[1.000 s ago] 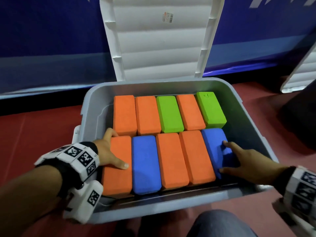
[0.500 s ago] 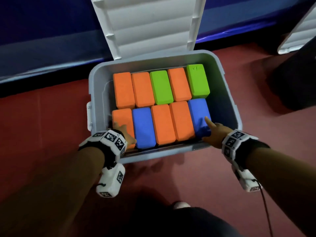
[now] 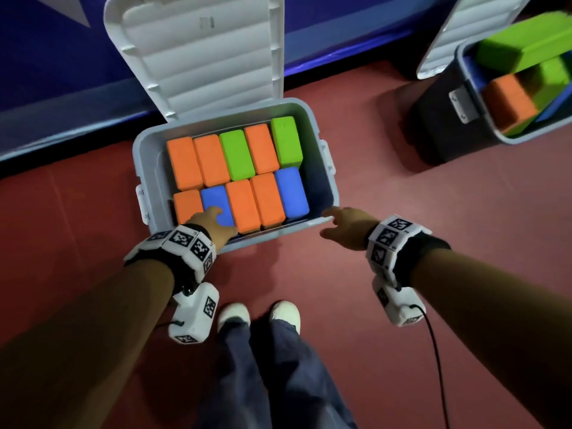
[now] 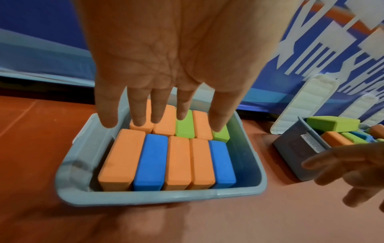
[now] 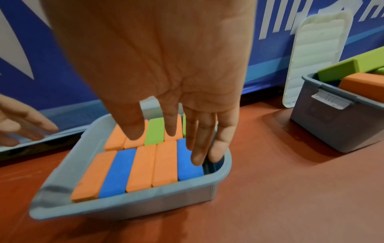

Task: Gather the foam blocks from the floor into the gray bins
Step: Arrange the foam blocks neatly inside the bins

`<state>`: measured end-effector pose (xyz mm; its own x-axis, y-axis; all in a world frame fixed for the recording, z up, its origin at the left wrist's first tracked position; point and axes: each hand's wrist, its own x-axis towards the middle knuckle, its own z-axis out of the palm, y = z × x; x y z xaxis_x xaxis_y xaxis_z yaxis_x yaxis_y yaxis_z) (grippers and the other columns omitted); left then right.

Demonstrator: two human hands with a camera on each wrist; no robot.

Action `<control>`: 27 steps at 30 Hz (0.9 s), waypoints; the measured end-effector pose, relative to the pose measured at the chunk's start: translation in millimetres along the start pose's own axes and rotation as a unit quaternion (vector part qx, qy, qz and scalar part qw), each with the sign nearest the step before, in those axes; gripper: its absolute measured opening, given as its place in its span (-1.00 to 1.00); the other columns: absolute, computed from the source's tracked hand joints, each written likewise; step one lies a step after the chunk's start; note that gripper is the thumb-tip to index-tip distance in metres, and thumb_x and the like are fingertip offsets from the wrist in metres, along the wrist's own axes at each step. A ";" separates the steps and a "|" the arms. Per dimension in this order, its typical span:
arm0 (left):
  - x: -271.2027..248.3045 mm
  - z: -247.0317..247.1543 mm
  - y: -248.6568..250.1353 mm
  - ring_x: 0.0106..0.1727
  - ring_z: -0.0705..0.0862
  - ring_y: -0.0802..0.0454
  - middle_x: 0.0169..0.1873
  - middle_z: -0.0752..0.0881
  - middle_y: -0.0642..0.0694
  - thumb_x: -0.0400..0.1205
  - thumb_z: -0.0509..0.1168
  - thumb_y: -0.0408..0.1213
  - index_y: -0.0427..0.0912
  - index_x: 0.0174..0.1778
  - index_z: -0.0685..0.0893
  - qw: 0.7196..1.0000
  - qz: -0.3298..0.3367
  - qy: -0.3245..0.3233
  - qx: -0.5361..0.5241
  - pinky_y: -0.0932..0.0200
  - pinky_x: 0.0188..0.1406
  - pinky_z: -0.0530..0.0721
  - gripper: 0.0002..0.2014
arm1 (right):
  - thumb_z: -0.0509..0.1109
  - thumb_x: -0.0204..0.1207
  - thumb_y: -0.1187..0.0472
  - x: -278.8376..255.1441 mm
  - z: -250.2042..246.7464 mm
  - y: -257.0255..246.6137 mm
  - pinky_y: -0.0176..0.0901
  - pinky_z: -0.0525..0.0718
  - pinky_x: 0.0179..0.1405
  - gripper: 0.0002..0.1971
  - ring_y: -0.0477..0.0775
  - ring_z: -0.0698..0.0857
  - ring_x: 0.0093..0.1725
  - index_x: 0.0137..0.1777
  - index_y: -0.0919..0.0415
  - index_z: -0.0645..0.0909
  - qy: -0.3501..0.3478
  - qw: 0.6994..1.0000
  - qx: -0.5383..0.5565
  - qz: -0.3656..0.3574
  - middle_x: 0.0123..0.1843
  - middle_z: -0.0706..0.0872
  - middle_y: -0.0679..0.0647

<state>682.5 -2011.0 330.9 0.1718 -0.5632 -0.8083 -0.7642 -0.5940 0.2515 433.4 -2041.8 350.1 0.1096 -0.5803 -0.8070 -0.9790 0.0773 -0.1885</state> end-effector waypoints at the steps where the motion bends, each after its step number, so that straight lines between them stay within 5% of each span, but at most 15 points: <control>1: -0.7 -4.2 8.9 0.34 0.54 -0.24 0.39 0.51 -0.29 0.63 0.29 -0.12 -0.13 0.58 0.27 1.000 0.007 0.006 -0.011 0.10 0.14 0.49 -0.39 | 0.30 0.61 0.05 -2.7 -10.1 -0.9 -0.16 0.44 0.26 -0.49 0.21 0.51 0.40 0.54 0.12 0.35 0.005 1.000 0.002 0.001 0.44 0.53 0.20; 11: 11.3 -5.2 77.7 0.14 0.60 -0.12 0.25 0.60 -0.21 0.63 0.29 -0.13 -0.13 0.43 0.43 0.995 0.042 -0.036 -0.085 0.16 0.11 0.50 -0.55 | 0.27 0.62 0.01 -4.2 -70.9 19.9 -0.22 0.48 0.15 -0.56 0.15 0.61 0.28 0.49 0.06 0.42 0.018 0.993 0.103 0.047 0.38 0.61 0.14; 13: 13.5 -2.8 93.1 0.12 0.64 -0.17 0.09 0.63 -0.18 0.61 0.32 -0.16 -0.15 0.39 0.46 0.995 0.037 -0.031 -0.092 0.08 0.13 0.57 -0.56 | 0.28 0.61 0.03 -1.3 -81.5 34.4 -0.21 0.50 0.12 -0.56 0.15 0.65 0.22 0.47 0.06 0.43 0.032 0.987 0.145 0.059 0.31 0.66 0.13; 15: 15.5 -2.8 118.4 0.13 0.66 -0.23 0.13 0.65 -0.21 0.59 0.35 -0.19 -0.15 0.38 0.47 0.995 0.041 -0.012 -0.087 -0.01 0.14 0.60 -0.56 | 0.29 0.60 0.05 0.2 -94.5 53.1 -0.17 0.54 0.14 -0.57 0.16 0.67 0.18 0.46 0.07 0.44 0.047 0.979 0.187 0.063 0.26 0.68 0.14; 19: 23.3 6.1 208.7 0.27 0.60 -0.19 0.32 0.60 -0.20 0.60 0.32 -0.17 -0.12 0.40 0.49 0.995 0.083 -0.001 -0.051 0.05 0.26 0.52 -0.57 | 0.30 0.60 0.07 5.2 -133.4 115.0 -0.20 0.49 0.14 -0.56 0.15 0.63 0.22 0.47 0.09 0.43 0.077 0.968 0.228 0.074 0.28 0.64 0.11; 27: 49.3 93.2 445.8 0.20 0.65 -0.17 0.24 0.64 -0.10 0.59 0.33 -0.15 -0.08 0.29 0.54 0.986 0.135 -0.006 -0.099 -0.02 0.30 0.56 -0.66 | 0.32 0.59 0.07 32.6 -219.9 321.1 -0.18 0.51 0.15 -0.61 0.19 0.65 0.22 0.40 0.10 0.47 0.131 0.949 0.269 0.094 0.23 0.68 0.11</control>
<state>292.4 -2250.1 353.5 -0.0289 -0.7105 -0.7031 -0.6446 -0.5244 0.5563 84.8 -2214.2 386.4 -0.1751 -0.6915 -0.7009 -0.7393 0.5625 -0.3702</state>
